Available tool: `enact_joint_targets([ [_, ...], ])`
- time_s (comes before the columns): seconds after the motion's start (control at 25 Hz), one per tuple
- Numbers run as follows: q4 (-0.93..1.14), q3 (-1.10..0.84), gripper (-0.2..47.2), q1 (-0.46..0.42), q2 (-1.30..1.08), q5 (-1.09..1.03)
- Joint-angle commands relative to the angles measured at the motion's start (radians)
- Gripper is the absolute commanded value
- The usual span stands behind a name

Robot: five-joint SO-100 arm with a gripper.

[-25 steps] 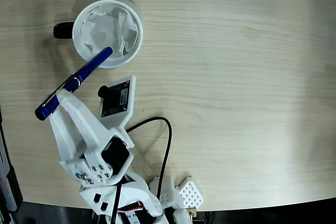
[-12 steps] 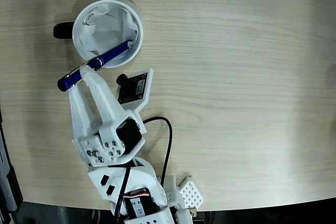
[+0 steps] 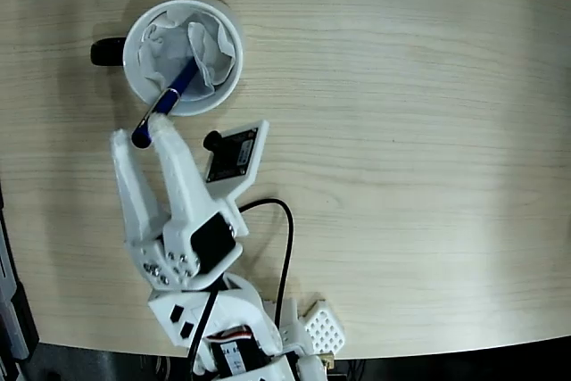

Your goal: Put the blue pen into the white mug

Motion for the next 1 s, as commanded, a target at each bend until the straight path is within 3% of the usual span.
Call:
enact_joint_targets([
  [0.0, -0.025, 0.078, 0.1, -0.028, 0.149, -0.146],
  [0.24, -0.012, 0.374, 0.0, 0.011, 0.454, -0.499],
  [0.48, 0.390, 0.388, 0.0, 0.107, 0.591, -0.890],
  [0.68, 0.828, 0.388, 0.0, 0.224, 0.778, -0.963],
  [0.96, 1.019, 0.390, 0.0, 0.442, 0.965, -1.040],
])
